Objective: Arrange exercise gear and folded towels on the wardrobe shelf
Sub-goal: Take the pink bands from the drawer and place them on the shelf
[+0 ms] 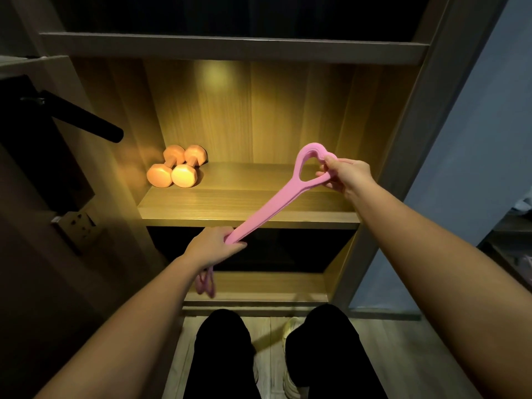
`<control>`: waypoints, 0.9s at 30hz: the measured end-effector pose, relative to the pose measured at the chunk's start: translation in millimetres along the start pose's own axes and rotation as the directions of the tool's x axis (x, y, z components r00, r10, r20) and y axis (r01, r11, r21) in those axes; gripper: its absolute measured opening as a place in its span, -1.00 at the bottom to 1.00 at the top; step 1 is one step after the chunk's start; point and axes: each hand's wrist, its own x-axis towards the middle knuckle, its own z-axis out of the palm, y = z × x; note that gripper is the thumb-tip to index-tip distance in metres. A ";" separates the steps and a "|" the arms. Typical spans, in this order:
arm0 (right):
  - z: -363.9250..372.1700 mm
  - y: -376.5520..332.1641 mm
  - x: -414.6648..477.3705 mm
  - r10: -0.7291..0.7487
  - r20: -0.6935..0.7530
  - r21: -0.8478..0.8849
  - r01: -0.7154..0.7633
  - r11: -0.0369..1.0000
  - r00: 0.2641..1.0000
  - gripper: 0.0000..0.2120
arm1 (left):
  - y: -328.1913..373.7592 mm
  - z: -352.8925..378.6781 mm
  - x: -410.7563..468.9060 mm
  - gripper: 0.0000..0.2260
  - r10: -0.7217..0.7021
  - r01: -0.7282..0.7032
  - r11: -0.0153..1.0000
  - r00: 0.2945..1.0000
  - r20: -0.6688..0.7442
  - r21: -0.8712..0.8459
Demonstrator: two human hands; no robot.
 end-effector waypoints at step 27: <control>-47.3 72.8 17.4 0.301 -0.164 0.191 -0.270 0.944 0.939 -0.88 | -53.4 -32.5 -21.7 -0.86 -0.602 0.478 0.585 0.797 0.044 -0.656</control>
